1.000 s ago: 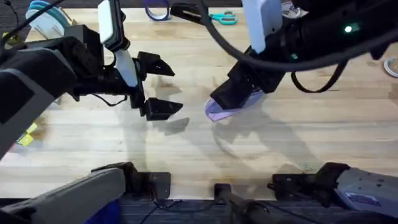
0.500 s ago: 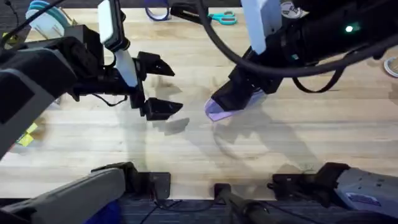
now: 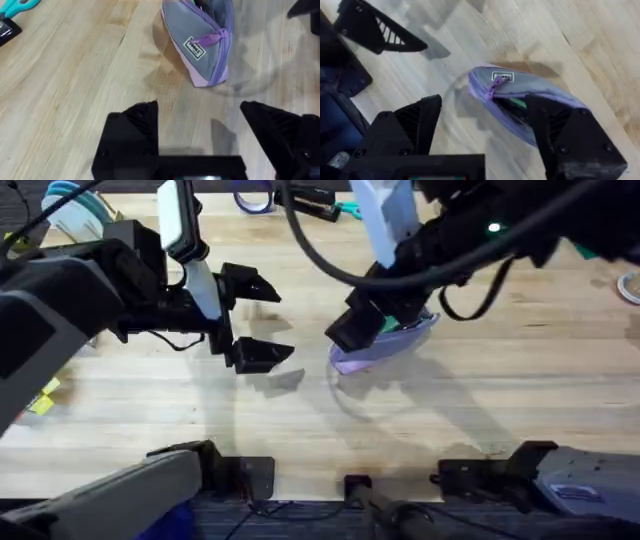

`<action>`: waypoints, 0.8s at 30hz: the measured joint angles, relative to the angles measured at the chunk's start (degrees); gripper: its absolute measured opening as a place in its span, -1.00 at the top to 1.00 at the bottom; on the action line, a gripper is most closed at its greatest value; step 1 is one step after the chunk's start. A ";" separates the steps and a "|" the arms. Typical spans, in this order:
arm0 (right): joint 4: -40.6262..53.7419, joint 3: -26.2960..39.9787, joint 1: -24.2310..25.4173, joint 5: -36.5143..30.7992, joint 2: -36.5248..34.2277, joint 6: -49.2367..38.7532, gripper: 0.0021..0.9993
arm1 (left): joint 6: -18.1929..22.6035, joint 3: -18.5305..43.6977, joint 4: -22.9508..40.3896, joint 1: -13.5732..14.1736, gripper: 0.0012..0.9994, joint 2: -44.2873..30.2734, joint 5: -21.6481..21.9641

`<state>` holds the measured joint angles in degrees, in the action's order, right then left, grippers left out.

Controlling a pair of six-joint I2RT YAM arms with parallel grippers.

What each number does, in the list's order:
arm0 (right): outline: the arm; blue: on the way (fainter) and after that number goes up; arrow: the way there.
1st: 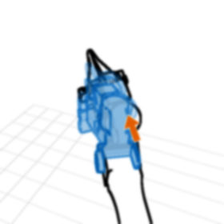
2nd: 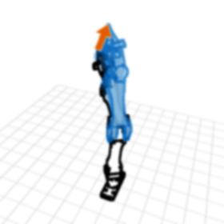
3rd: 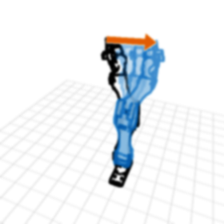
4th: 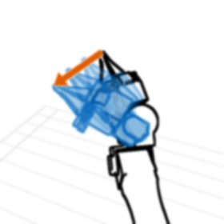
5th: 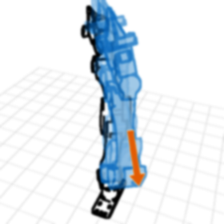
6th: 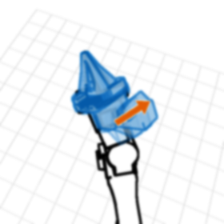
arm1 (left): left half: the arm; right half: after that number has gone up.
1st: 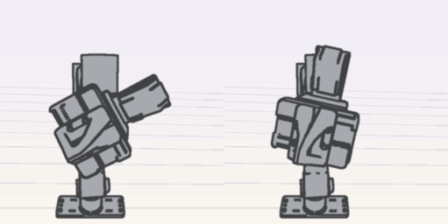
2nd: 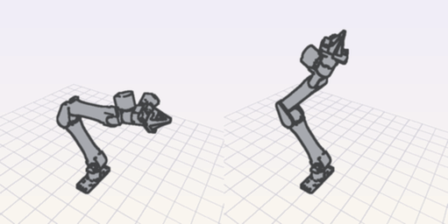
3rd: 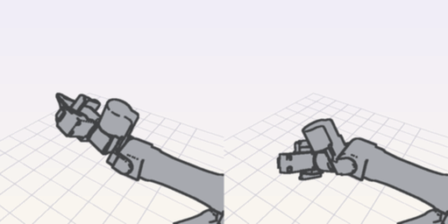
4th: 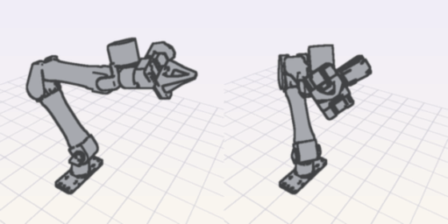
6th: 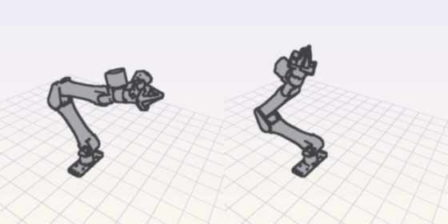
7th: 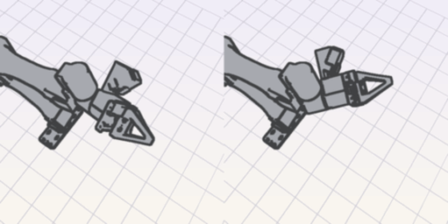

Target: Unzip the bag, pick up the pens from the table one at a time and place them inside, then zip the bag closed.

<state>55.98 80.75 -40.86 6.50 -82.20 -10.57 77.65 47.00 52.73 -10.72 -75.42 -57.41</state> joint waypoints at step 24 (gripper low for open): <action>-0.69 0.00 -0.02 -0.02 -15.52 -4.94 -0.99 | 0.00 0.00 0.00 0.00 -0.99 0.00 0.00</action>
<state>55.28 80.75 -40.88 6.48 -97.72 -15.51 77.65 47.00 52.73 -10.72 -75.42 -57.41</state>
